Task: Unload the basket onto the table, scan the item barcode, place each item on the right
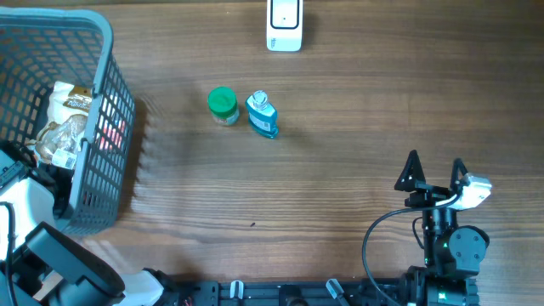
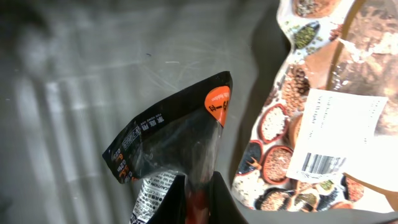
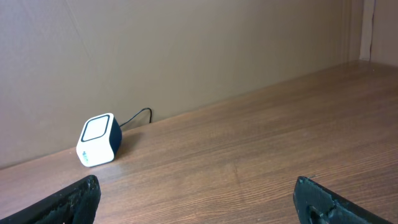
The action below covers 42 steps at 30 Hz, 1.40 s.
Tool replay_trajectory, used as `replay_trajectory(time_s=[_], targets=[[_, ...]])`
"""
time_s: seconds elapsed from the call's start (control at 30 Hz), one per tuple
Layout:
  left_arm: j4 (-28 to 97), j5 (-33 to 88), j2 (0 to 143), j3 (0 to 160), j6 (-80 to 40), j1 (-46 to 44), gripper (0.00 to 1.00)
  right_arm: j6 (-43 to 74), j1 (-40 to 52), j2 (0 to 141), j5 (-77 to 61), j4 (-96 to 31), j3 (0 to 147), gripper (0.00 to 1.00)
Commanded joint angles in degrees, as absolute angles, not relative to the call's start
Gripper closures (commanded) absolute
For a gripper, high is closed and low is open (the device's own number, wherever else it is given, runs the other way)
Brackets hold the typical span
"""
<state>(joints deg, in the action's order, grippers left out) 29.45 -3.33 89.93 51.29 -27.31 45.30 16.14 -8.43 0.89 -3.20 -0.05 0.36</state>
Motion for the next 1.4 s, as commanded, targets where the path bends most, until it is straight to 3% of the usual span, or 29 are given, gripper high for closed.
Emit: replay_trajectory(time_s=[0.0,0.73,1.0,1.17,1.37], targets=[[30.94,1.80,91.50,49.52,-27.46,45.50,0.96,15.20,-8.32,0.43,-3.88,0.10,0.30,0.00],[35.18,18.46,61.34,64.01,-30.39,45.50,0.96,15.18,-8.32,0.43,-3.88,0.10,0.30,0.00],[23.09,42.37,59.13,64.97,-39.81,44.80,0.96,15.20,-8.32,0.43,-3.88,0.10,0.30,0.00],[14.26,48.66,59.13,64.97,-45.10,38.81,0.96,15.18,-8.32,0.43,-3.88,0.10,0.30,0.00],[10.37,48.03,59.16,64.97,-45.45,23.99,0.96,15.18,-8.32,0.43,-3.88,0.10,0.30,0.00]])
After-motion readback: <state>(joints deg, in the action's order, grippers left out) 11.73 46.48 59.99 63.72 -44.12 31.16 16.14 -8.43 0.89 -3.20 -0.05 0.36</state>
